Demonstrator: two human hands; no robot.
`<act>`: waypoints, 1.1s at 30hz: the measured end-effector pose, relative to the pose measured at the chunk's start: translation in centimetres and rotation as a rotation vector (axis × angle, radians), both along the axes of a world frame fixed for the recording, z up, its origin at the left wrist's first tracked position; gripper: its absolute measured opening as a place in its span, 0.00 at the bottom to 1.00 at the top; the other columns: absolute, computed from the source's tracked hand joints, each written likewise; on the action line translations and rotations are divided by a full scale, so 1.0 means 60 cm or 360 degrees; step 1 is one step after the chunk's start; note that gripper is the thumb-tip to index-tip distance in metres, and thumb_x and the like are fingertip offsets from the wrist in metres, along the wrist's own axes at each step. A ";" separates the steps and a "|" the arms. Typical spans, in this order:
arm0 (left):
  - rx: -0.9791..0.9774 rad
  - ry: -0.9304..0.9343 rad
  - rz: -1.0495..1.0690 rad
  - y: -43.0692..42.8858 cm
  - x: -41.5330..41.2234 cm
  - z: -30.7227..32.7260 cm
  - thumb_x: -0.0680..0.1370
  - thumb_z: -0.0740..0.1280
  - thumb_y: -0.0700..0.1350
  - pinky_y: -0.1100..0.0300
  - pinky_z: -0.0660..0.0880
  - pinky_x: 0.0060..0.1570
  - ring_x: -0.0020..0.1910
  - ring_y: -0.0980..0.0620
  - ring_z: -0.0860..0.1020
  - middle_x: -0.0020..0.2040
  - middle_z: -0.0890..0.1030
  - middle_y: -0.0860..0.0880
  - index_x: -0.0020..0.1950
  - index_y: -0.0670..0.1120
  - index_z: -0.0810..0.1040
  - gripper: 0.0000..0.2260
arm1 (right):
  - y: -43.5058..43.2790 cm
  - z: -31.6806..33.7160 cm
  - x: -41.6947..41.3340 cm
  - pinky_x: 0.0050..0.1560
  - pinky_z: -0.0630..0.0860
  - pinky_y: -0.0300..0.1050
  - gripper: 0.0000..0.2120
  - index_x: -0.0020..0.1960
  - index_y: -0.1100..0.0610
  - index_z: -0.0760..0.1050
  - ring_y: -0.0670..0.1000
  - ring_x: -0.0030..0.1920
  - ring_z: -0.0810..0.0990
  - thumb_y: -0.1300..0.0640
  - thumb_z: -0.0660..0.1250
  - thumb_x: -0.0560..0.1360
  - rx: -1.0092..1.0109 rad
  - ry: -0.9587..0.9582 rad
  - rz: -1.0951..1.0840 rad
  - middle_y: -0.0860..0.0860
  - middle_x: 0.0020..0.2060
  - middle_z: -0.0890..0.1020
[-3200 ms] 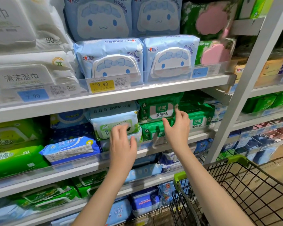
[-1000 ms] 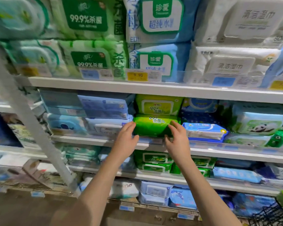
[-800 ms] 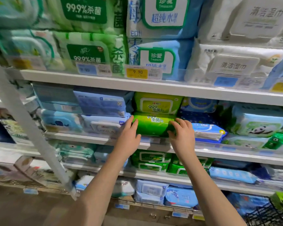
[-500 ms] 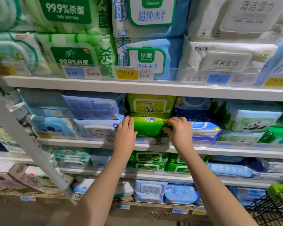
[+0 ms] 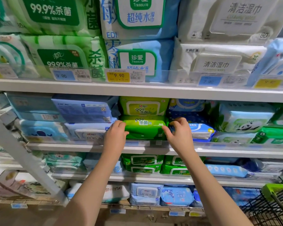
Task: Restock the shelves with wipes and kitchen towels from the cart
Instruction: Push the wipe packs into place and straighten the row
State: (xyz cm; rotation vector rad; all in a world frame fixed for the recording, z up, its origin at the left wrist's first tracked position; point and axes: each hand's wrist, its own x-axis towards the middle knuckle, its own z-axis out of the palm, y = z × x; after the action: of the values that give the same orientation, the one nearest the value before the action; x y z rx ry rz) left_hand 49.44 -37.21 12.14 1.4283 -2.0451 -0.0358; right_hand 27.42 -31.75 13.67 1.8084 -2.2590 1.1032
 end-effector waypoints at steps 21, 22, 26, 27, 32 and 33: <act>-0.0231 0.0010 -0.0273 -0.006 0.033 0.017 0.67 0.76 0.33 0.59 0.69 0.22 0.23 0.44 0.72 0.32 0.74 0.44 0.31 0.39 0.73 0.13 | 0.000 0.012 0.076 0.46 0.69 0.41 0.06 0.45 0.67 0.82 0.52 0.47 0.75 0.63 0.68 0.75 -0.0289 -0.0336 -0.0231 0.56 0.43 0.80; -0.0263 0.0024 -0.0277 -0.004 0.035 0.015 0.67 0.76 0.33 0.58 0.69 0.22 0.23 0.44 0.72 0.32 0.74 0.44 0.31 0.39 0.73 0.13 | 0.004 0.011 0.080 0.46 0.72 0.44 0.06 0.45 0.67 0.82 0.53 0.46 0.76 0.64 0.68 0.75 -0.0350 -0.0331 -0.0221 0.56 0.42 0.81; -0.0376 0.0068 -0.0268 0.007 0.042 0.004 0.66 0.77 0.33 0.59 0.70 0.24 0.23 0.44 0.73 0.33 0.75 0.44 0.32 0.39 0.74 0.12 | 0.017 0.000 0.086 0.43 0.78 0.49 0.04 0.42 0.67 0.82 0.54 0.42 0.78 0.67 0.69 0.73 -0.0505 -0.0322 -0.0185 0.55 0.40 0.81; -0.0399 0.0080 -0.0278 0.012 0.043 0.003 0.66 0.77 0.33 0.59 0.70 0.25 0.24 0.44 0.74 0.33 0.75 0.44 0.33 0.39 0.75 0.11 | 0.021 -0.003 0.086 0.42 0.79 0.49 0.03 0.41 0.67 0.82 0.54 0.41 0.79 0.68 0.69 0.73 -0.0559 -0.0320 -0.0163 0.55 0.40 0.81; -0.0326 0.0240 -0.0264 0.023 0.044 0.009 0.68 0.76 0.34 0.55 0.74 0.31 0.29 0.46 0.75 0.37 0.76 0.45 0.35 0.40 0.76 0.09 | 0.033 -0.010 0.088 0.42 0.79 0.49 0.03 0.42 0.66 0.82 0.52 0.40 0.79 0.67 0.69 0.73 -0.0657 -0.0382 -0.0129 0.53 0.40 0.80; -0.0249 0.0270 -0.0249 0.024 0.044 0.014 0.70 0.75 0.36 0.53 0.76 0.33 0.31 0.47 0.75 0.39 0.76 0.46 0.37 0.40 0.77 0.08 | 0.034 -0.010 0.089 0.42 0.80 0.48 0.03 0.43 0.65 0.82 0.51 0.40 0.79 0.67 0.69 0.73 -0.0643 -0.0385 -0.0136 0.53 0.41 0.80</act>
State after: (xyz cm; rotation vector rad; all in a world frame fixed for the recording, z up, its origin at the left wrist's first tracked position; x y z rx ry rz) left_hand 52.07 -35.75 12.95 1.1297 -1.9695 -0.0592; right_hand 32.76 -29.69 13.04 1.4752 -2.0039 1.6914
